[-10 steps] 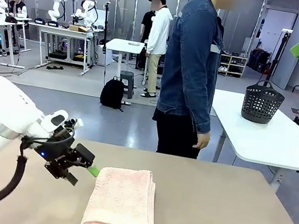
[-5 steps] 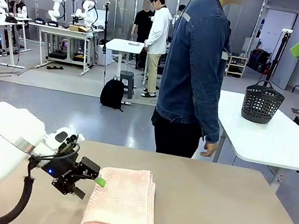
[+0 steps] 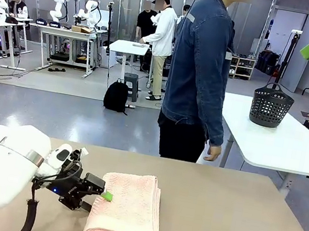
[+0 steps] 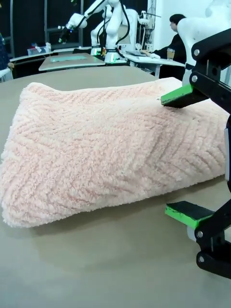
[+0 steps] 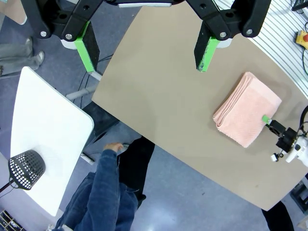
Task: Fold the towel.
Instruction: Pick up the 100 cm Hotel Towel and place it on the left side of the table.
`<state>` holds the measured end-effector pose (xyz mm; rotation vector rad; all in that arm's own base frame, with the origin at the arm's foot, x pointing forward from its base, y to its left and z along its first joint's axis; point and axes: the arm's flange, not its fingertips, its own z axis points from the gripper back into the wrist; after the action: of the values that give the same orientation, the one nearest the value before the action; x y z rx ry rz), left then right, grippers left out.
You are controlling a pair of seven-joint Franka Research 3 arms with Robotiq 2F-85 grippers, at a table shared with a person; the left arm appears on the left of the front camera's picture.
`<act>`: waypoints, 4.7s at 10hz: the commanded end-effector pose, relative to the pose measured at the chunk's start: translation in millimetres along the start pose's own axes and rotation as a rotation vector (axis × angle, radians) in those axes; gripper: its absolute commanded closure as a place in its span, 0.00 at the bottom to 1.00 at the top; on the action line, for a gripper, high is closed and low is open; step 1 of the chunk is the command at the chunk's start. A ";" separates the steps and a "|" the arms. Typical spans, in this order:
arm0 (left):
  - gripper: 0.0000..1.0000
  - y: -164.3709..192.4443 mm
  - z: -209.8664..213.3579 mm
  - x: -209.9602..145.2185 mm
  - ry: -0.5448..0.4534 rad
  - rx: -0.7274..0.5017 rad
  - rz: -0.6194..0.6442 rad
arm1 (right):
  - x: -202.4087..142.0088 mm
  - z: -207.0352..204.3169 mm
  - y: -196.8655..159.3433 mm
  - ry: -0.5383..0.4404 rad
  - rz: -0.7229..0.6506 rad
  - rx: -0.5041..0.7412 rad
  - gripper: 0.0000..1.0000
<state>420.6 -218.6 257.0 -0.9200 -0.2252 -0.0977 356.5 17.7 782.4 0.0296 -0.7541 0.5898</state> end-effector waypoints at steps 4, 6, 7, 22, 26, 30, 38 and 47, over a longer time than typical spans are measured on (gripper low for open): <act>0.59 10.1 -22.6 -1.4 -0.017 -0.112 -0.003 | -0.1 0.2 -0.1 0.002 -0.005 -0.002 0.00; 1.00 10.6 -23.3 -0.8 -0.011 -0.106 0.009 | -0.1 0.2 -0.1 0.002 -0.005 -0.002 0.00; 0.76 10.0 -22.0 -0.5 -0.011 -0.104 0.013 | -0.1 0.2 -0.1 0.002 -0.005 -0.002 0.00; 0.90 113.3 251.3 12.3 0.077 0.155 -0.052 | -0.1 0.2 -0.1 0.002 -0.005 -0.002 0.00; 0.90 144.4 325.0 34.0 0.074 0.254 -0.056 | -0.1 0.2 -0.1 0.002 -0.005 -0.002 0.00; 0.90 158.5 348.6 45.7 0.088 0.309 -0.011 | -0.1 0.2 -0.1 0.002 -0.005 -0.002 0.00; 0.00 104.8 384.6 30.2 0.099 0.560 -0.042 | -0.1 0.2 -0.1 0.002 -0.005 -0.002 0.00; 0.00 90.5 396.2 36.0 0.103 0.566 -0.079 | -0.1 0.2 -0.1 0.002 -0.005 -0.002 0.00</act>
<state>407.0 150.7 424.3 -0.3422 -0.1662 -0.1385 356.5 17.5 783.0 0.0320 -0.7553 0.5910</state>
